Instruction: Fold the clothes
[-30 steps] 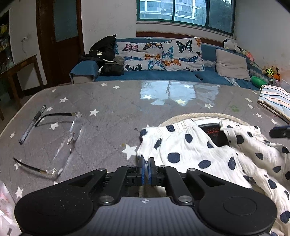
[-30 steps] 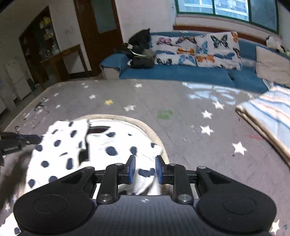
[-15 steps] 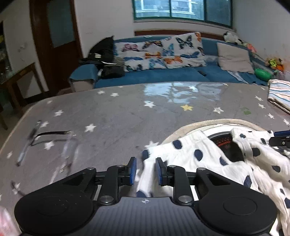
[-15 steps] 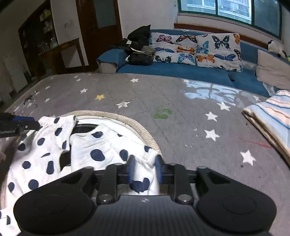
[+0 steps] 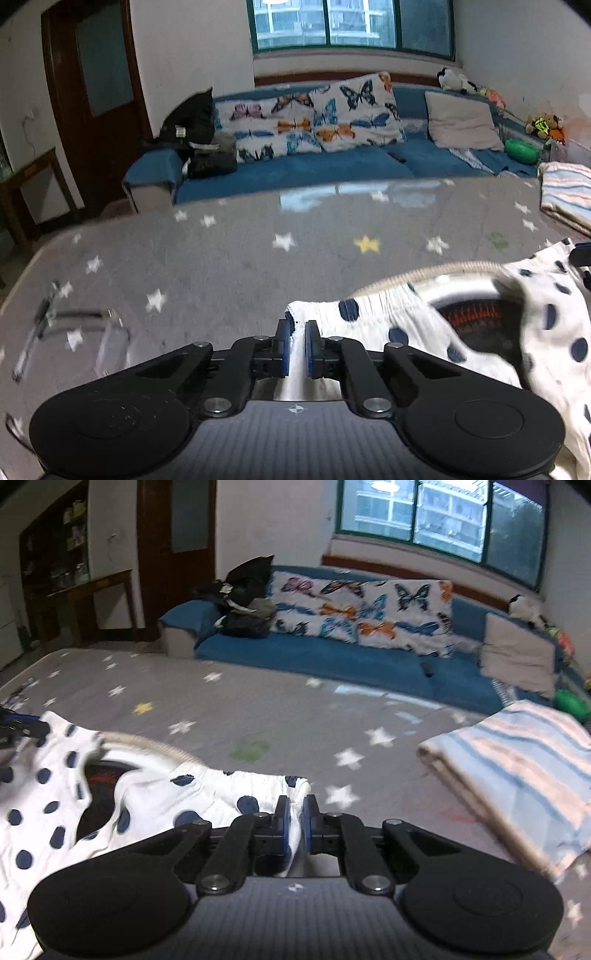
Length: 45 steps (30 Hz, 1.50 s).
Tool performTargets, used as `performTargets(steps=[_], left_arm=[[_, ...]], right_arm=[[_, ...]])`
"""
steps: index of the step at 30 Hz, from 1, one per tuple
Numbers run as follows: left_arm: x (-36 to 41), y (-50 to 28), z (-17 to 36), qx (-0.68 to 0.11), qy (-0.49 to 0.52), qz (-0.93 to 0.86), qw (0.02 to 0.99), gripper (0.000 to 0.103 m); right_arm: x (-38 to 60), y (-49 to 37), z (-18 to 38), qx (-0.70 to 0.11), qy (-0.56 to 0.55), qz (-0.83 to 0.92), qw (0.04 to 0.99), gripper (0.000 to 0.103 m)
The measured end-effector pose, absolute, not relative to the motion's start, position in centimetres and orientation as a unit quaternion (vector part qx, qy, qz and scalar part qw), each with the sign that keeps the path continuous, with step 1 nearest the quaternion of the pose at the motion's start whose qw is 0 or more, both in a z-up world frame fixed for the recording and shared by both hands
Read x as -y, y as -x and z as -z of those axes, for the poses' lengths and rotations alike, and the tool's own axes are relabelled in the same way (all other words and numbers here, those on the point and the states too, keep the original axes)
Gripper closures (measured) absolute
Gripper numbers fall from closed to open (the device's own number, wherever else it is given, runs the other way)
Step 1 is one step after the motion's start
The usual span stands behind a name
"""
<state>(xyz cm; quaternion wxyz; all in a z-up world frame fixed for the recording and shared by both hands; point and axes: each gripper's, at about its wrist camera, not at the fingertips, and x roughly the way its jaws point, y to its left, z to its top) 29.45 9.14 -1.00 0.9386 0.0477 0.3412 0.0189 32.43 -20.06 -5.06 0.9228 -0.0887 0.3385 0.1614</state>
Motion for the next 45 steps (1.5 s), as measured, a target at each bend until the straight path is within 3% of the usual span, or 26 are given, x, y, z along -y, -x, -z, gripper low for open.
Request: performTargets(steps=[9,17,25,27,29,41,43,45], left_arm=[[-10.9,-33.1,-1.1,-0.297,-0.069,-0.064,0.950,0.094],[-12.9,-35.4,0.8,-0.319,-0.073,-0.121,0.937,0.093],[-13.1,-34.0,0.5,-0.319,-0.067,-0.126,0.937,0.083],[-12.7,-33.3,-0.1,-0.314,-0.068,-0.120,0.939,0.075],[-12.0,-32.4,-0.6,-0.312,-0.068,-0.104,0.942,0.075],[-6.7,-25.6,0.2,-0.351,-0.047,0.043,0.934,0.075],[-6.2,-24.8,0.5,-0.355,-0.043,0.053,0.933,0.075],[-6.0,-24.2,0.7,-0.358,-0.037,0.060,0.931,0.075]], right_arm=[[22.5,-35.8,5.0,-0.322,0.109,-0.109,0.934,0.096],[24.3,-38.0,6.8,-0.335,0.123,-0.074,0.931,0.096],[24.5,-37.5,5.7,-0.316,0.123,-0.065,0.938,0.094],[24.0,-37.3,5.1,-0.311,0.123,-0.085,0.939,0.094],[23.4,-37.2,4.7,-0.317,0.112,-0.123,0.934,0.094],[17.7,-40.1,7.3,-0.365,0.110,-0.200,0.903,0.082],[17.2,-40.7,7.4,-0.364,0.103,-0.202,0.903,0.070],[16.7,-41.3,7.4,-0.363,0.098,-0.204,0.904,0.069]])
